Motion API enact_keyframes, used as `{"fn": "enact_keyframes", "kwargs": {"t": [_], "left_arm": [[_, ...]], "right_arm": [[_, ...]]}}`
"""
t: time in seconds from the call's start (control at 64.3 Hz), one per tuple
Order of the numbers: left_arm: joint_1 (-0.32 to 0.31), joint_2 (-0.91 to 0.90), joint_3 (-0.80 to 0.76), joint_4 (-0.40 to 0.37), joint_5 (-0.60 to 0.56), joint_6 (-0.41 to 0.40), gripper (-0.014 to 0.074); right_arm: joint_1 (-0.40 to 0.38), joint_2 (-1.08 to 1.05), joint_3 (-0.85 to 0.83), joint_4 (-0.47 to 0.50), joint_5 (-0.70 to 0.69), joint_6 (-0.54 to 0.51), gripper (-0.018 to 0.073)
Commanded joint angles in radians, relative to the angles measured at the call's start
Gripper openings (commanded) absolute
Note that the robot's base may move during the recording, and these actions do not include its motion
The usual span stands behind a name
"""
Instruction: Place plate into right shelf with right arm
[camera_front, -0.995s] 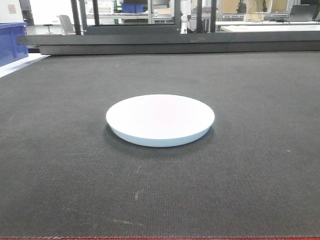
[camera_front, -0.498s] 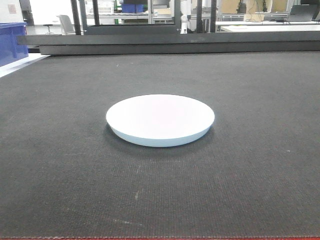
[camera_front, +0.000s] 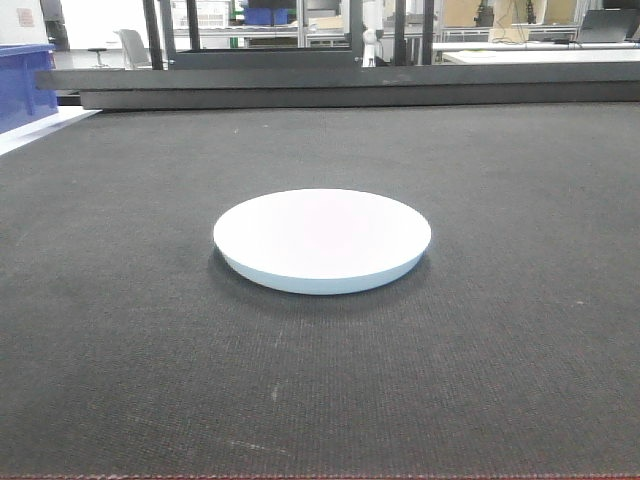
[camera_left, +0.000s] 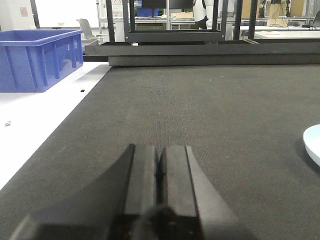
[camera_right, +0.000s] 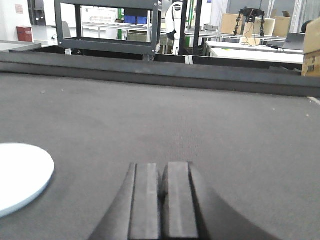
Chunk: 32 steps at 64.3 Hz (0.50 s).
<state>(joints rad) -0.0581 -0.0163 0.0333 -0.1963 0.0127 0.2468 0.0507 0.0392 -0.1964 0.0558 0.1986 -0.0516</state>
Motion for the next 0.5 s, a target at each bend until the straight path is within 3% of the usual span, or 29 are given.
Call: {"fn": "enact_keyframes", "kwargs": {"t": [0.0, 0.078, 0.233, 0.28, 0.482], "left_arm": [[0.001, -0.011, 0.009, -0.002, -0.089, -0.002, -0.0047], [0.001, -0.011, 0.009, -0.002, -0.089, -0.002, -0.0047], [0.001, -0.011, 0.009, -0.002, -0.089, -0.002, -0.0047], [0.001, -0.011, 0.009, -0.002, -0.089, -0.002, -0.0047], [0.001, -0.011, 0.009, -0.002, -0.089, -0.002, -0.0047]], "right_arm": [[-0.001, 0.097, -0.151, 0.000, 0.051, -0.006, 0.0074], [-0.001, 0.191, -0.232, 0.004, 0.101, -0.006, 0.0161], [-0.001, 0.415, -0.356, 0.031, 0.148, -0.006, 0.0542], [-0.001, 0.484, -0.390, 0.040, 0.175, -0.006, 0.0620], [0.053, 0.788, -0.615, 0.080, 0.338, 0.034, 0.0599]]}}
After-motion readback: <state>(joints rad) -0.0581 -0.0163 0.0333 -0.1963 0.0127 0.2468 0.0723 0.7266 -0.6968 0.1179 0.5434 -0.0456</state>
